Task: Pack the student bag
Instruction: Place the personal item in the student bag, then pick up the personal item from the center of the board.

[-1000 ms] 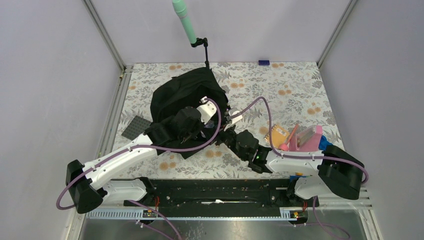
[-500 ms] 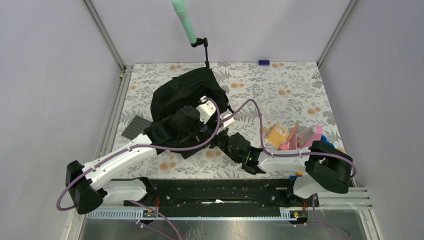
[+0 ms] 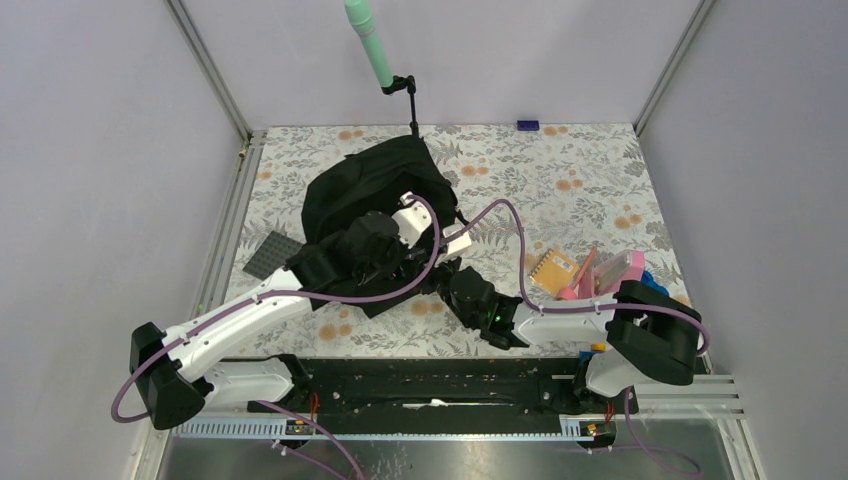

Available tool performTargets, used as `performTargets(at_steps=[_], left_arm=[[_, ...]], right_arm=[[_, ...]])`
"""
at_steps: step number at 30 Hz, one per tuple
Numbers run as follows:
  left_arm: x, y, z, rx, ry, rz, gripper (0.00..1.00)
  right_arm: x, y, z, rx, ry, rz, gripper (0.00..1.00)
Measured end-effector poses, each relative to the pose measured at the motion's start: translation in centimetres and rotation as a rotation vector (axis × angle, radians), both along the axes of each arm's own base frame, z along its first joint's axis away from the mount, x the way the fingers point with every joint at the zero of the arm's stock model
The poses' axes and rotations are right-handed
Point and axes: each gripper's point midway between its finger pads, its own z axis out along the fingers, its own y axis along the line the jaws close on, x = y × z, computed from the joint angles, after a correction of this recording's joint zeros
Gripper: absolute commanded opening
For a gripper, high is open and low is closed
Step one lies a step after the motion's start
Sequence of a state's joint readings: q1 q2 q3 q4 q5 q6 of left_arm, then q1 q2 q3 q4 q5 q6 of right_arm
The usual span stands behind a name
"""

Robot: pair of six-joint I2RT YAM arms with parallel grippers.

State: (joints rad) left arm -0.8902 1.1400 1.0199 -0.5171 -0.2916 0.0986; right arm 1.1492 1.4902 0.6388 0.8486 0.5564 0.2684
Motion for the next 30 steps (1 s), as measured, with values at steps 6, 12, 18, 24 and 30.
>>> performTargets(at_steps=[6, 12, 18, 24, 30], left_arm=[[0.0, -0.1, 0.0, -0.002, 0.000, -0.002, 0.00], [0.0, -0.1, 0.0, -0.004, 0.000, -0.003, 0.00], [0.0, -0.1, 0.1, -0.004, -0.001, -0.002, 0.00], [0.0, -0.1, 0.1, -0.004, 0.000, -0.003, 0.00], [-0.1, -0.1, 0.2, -0.011, -0.003, -0.002, 0.00]], right_arm=[[0.0, 0.0, 0.2, 0.002, -0.001, -0.001, 0.77], [-0.1, -0.1, 1.1, 0.015, -0.014, 0.003, 0.78], [-0.7, -0.7, 2.8, 0.032, -0.031, 0.022, 0.77], [-2.4, -4.9, 6.8, 0.102, -0.009, -0.008, 0.78], [-4.4, -12.5, 6.4, 0.075, 0.133, -0.137, 0.80]])
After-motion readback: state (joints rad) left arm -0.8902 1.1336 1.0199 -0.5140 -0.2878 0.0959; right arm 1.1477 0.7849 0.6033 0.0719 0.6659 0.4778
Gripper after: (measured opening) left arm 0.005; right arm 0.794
